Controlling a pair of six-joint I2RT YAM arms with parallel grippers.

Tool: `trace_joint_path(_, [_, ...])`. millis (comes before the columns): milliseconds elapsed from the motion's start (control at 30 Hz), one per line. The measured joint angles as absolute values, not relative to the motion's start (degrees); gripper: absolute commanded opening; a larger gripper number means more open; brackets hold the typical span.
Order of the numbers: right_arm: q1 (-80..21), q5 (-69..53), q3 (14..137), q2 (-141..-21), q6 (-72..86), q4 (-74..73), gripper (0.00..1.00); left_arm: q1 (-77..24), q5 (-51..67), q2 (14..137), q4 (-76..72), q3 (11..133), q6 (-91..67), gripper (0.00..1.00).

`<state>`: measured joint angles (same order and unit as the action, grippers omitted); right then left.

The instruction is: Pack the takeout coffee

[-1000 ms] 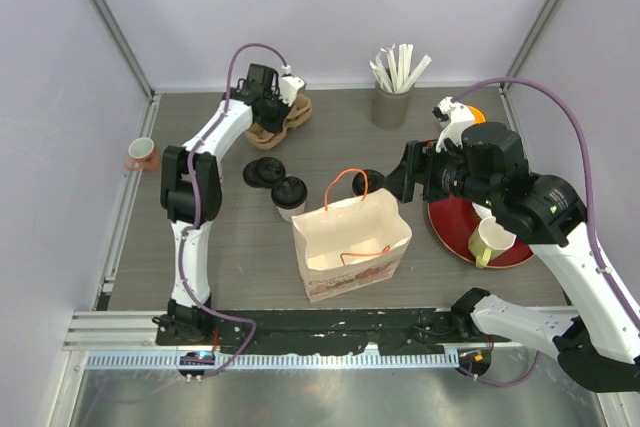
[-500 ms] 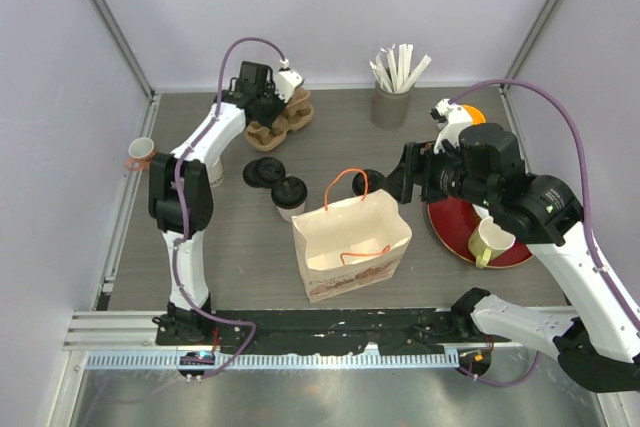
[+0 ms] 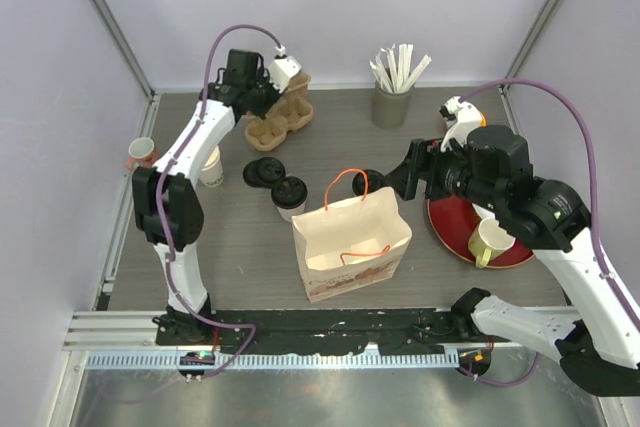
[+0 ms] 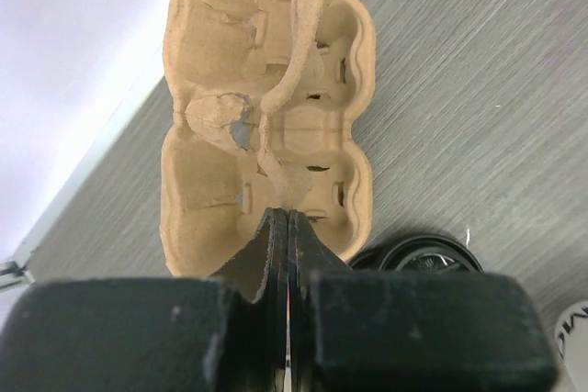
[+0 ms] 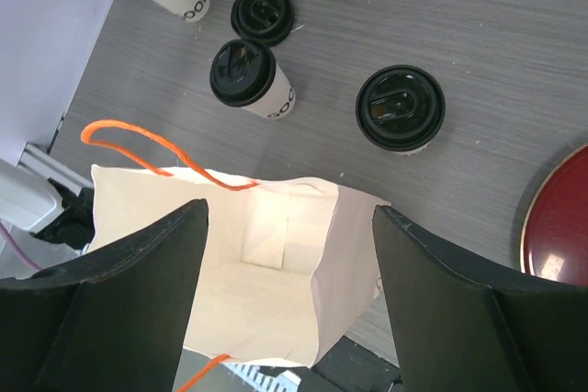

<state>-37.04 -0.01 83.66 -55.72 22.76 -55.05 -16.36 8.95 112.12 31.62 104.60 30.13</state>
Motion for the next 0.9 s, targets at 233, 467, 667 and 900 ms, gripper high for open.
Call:
trace_joint_path(233, [-37.0, 5.1, 85.4, -55.4, 23.2, -54.3, 0.78, -16.4, 12.2, 103.6, 39.4, 108.9, 30.5, 0.0])
trace_joint_path(467, [-37.0, 7.5, 97.6, -59.7, 24.3, -51.3, 0.74, -19.7, 15.0, 90.5, 49.4, 113.0, 35.7, 0.0])
trace_joint_path(667, [-37.0, 7.3, 114.1, -69.1, 24.6, -49.0, 0.68, -28.7, 12.3, 81.2, 55.8, 113.8, 43.4, 0.0])
trace_joint_path(900, [-41.1, 7.7, 130.3, -82.8, 25.8, -46.7, 0.72, -39.4, 4.1, 72.3, 56.6, 105.8, 51.1, 0.0])
